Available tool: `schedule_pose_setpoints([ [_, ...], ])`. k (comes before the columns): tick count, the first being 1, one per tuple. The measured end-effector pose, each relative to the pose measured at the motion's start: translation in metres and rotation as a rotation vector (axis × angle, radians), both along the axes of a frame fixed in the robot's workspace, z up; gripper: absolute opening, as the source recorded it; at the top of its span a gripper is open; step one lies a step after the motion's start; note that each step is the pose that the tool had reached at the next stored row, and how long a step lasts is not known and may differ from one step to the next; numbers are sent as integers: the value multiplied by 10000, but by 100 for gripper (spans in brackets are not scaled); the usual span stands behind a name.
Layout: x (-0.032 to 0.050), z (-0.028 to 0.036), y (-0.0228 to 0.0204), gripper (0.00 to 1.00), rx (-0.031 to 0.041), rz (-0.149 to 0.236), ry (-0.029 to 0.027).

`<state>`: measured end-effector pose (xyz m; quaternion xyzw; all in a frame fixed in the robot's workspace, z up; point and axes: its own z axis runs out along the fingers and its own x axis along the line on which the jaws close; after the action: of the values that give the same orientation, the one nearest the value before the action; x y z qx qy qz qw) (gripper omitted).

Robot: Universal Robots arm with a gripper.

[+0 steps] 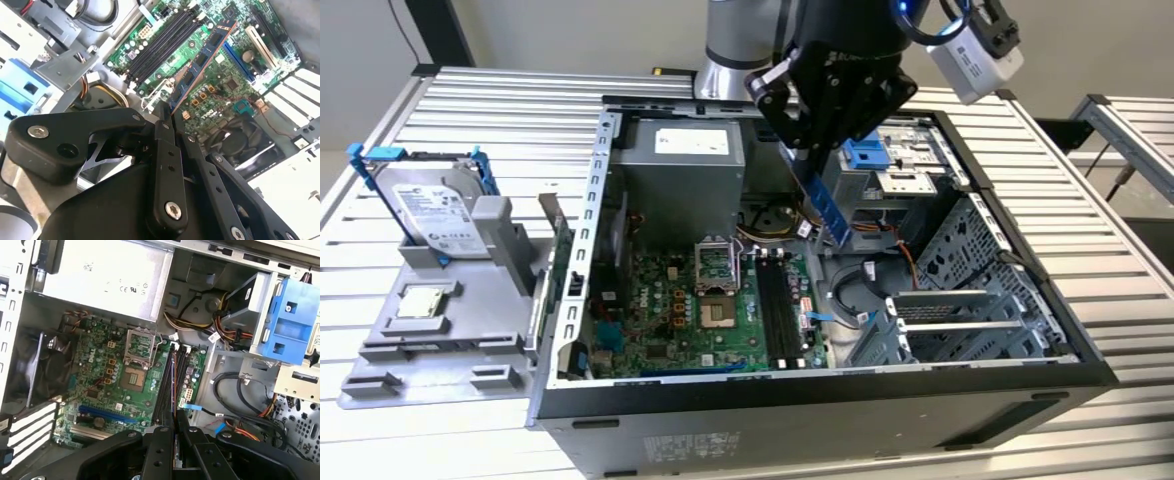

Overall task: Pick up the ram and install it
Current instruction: 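Insert the ram into the slot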

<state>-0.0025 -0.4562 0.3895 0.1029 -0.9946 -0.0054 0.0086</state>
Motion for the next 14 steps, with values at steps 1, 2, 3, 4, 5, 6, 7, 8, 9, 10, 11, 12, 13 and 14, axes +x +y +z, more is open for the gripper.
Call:
schedule_pose_setpoints([
  [1, 0, 0, -3, 0, 0, -104, 0],
  [2, 0, 0, -6, 0, -1, -207, 0],
  [3, 0, 0, -10, 0, 0, -316, 0],
  [4, 0, 0, -13, 0, -1, -423, 0],
  [5, 0, 0, -16, 0, 0, -519, 0],
  [6, 0, 0, -19, 0, 0, -630, 0],
  [7, 0, 0, -22, 0, 0, -735, 0],
  [8, 0, 0, -24, 0, -1, -838, 0],
  [9, 0, 0, -27, 0, 0, -952, 0],
  [10, 0, 0, -29, 0, 0, -1063, 0],
  [11, 0, 0, -31, 0, 0, -1161, 1],
  [12, 0, 0, -34, 0, -1, -1224, 1],
  [13, 0, 0, -34, 0, -1, -1227, 1],
  [14, 1, 0, -34, 0, -1, -1229, 1],
])
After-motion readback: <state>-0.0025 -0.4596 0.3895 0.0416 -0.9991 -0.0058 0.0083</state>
